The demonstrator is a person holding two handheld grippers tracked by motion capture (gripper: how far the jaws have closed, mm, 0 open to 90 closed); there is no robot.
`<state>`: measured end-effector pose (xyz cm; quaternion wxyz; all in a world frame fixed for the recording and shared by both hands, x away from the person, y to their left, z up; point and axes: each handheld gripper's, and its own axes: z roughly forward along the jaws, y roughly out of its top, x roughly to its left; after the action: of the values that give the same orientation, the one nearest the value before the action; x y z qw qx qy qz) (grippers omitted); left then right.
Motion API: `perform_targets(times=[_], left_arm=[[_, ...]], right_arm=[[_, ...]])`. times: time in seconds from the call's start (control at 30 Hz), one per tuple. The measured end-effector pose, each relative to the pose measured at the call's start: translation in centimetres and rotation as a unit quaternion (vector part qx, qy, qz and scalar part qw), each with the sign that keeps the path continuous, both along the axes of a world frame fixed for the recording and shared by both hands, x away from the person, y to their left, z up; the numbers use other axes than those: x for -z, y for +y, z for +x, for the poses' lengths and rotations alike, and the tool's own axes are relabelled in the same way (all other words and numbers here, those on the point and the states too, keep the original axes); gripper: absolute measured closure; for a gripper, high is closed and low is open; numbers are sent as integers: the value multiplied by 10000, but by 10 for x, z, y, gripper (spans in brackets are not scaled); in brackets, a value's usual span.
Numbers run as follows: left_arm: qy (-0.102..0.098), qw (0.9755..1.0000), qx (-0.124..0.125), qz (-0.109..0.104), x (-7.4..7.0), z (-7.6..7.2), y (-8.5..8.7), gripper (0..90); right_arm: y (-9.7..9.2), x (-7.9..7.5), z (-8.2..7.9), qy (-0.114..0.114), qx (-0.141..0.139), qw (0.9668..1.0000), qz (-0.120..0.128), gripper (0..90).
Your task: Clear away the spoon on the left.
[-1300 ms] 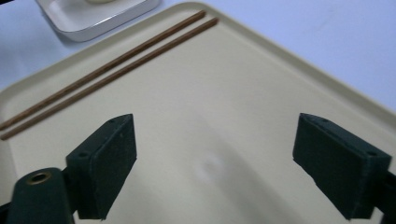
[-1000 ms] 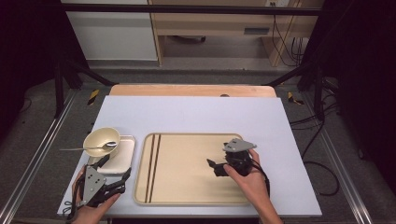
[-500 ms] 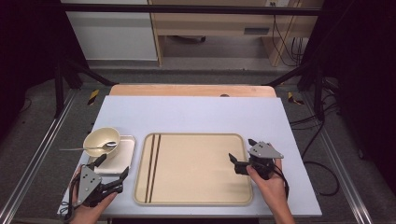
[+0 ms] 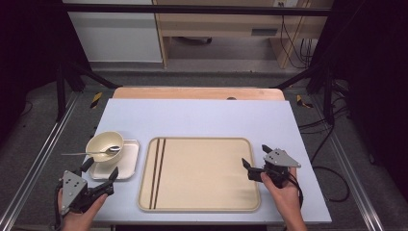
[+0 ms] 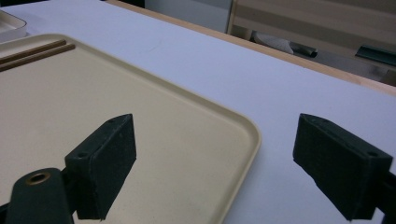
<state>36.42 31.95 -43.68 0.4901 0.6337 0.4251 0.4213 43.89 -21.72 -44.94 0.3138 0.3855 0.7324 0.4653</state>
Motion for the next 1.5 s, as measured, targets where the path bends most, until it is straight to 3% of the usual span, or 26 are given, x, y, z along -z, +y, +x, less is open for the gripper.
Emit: perform_targets(times=[0.07,0.13,0.17,0.27,0.37,0.57,0.7,0.9,1.13,1.17,1.5], left_arm=[[46,9994,-296,-172,0,0,10,180],[62,9990,-402,-193,-1,0,13,198],[120,9979,-594,-219,0,0,17,207],[182,9960,-847,-237,0,-1,22,260],[239,9947,-977,-215,0,-2,24,292],[418,9898,-1321,-342,3,-3,32,367],[547,9857,-1522,-481,7,7,40,373],[616,9815,-1726,-554,11,28,49,378],[659,9791,-1825,-615,16,38,56,393],[673,9776,-1851,-744,16,41,59,394],[629,9777,-1805,-865,17,51,63,491]], right_arm=[[0,0,1,63,18,10000,57,129],[0,0,1,67,15,10000,62,128],[1,0,1,98,0,9999,52,125],[1,-1,1,149,16,9999,65,121],[0,-1,1,189,32,9998,78,120],[0,-2,1,259,25,9996,114,118],[1,-2,1,318,23,9994,110,118],[2,-1,1,361,-6,9993,81,118],[3,-1,2,402,-8,9992,84,118],[3,-1,2,395,-19,9992,76,118],[5,1,2,455,-21,9989,60,118]])
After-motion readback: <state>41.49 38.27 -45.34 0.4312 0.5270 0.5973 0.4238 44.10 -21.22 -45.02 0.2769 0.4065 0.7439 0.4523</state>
